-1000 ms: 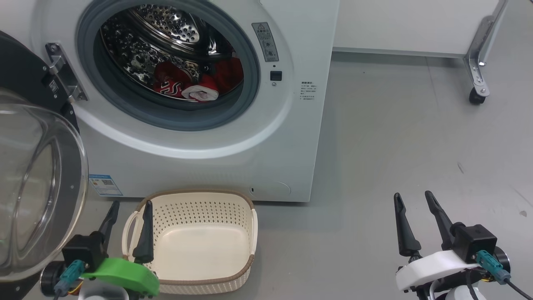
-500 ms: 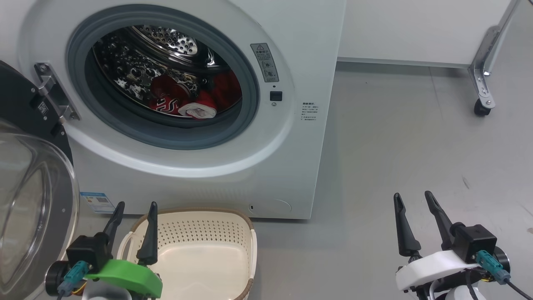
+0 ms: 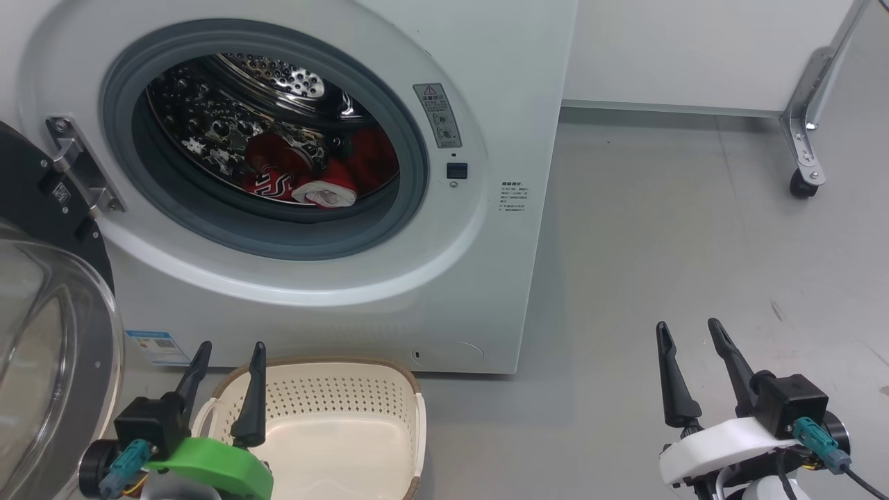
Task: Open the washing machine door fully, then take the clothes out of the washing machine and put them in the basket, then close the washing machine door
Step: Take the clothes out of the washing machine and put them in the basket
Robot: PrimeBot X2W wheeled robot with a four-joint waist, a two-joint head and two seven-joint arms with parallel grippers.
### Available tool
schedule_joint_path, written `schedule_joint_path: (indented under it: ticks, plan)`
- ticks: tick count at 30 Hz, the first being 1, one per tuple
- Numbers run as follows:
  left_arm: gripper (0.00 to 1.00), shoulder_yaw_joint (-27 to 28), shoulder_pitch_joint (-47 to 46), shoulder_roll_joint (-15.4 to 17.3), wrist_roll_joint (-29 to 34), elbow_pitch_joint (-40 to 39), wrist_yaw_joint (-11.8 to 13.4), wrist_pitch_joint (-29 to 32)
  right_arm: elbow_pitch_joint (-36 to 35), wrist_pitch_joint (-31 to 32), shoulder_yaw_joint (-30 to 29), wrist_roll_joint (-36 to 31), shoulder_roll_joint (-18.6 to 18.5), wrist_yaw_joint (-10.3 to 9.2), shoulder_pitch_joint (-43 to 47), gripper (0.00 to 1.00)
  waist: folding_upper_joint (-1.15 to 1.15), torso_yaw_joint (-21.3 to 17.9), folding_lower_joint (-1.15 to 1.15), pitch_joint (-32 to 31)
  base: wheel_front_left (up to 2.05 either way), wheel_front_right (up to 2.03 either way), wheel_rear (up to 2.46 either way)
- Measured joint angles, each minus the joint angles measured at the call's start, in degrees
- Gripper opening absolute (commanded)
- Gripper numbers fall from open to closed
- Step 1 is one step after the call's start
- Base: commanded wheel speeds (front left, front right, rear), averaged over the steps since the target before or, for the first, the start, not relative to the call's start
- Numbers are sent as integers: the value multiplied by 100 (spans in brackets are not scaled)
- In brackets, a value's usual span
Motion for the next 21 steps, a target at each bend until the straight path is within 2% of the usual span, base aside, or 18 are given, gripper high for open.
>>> schedule_joint_path:
  ticks: [21]
  plan:
    - [100,-63,20,9,83,-7,8,0,-1,-1,-21,-9,18,3,0,100,0,-5,0,6,0,0,0]
